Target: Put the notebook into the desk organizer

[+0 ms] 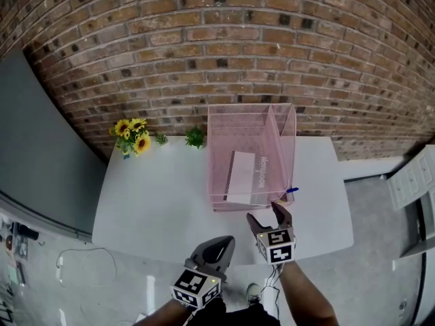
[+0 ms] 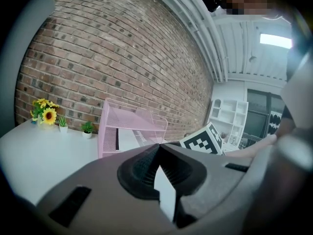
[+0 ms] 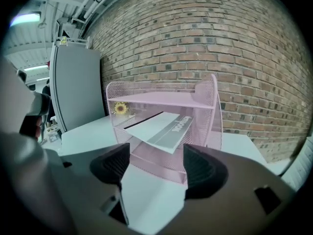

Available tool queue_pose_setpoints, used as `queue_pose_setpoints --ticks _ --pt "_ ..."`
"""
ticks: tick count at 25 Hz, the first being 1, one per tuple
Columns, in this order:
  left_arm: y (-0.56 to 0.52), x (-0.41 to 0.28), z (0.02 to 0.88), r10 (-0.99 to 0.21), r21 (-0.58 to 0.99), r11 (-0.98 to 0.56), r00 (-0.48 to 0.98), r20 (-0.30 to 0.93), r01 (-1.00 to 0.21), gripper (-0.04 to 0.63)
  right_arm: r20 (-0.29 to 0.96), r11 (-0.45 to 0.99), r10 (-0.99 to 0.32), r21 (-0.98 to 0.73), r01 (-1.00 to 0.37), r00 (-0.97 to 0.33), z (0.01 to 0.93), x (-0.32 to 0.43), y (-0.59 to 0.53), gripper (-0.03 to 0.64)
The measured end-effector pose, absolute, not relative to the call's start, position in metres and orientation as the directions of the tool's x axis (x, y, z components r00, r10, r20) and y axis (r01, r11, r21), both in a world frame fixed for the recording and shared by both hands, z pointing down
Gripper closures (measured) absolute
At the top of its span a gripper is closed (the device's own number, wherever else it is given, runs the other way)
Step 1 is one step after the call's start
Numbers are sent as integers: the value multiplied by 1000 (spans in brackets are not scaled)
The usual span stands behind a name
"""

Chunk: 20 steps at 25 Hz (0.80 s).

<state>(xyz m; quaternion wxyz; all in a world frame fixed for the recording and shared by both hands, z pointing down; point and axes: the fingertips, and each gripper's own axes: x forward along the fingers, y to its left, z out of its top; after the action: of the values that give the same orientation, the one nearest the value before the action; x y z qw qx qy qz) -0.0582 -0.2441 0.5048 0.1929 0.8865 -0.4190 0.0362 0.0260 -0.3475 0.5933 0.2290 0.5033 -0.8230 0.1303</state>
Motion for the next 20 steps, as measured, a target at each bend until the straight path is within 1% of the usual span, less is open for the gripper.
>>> queue_pose_setpoints --ticks 6,10,13,15,20 --pt "-234 -46 497 -762 288 -546 609 220 -787 591 452 510 -757 -41 -859 -471 570 31 -328 276" --pt "-225 -39 487 -796 270 -510 567 212 -817 591 401 562 -744 -57 -825 -535 546 36 -309 293" --pt "-215 -30 478 -822 257 -480 532 202 -839 591 364 605 -727 -63 -794 -582 529 41 -294 319" --pt "-208 -23 473 -839 249 -459 508 194 -853 591 337 630 -715 -68 -774 -612 517 46 -283 362" --pt "-184 -9 463 -881 228 -396 438 179 -889 591 279 685 -687 -59 -726 -671 497 62 -257 529"
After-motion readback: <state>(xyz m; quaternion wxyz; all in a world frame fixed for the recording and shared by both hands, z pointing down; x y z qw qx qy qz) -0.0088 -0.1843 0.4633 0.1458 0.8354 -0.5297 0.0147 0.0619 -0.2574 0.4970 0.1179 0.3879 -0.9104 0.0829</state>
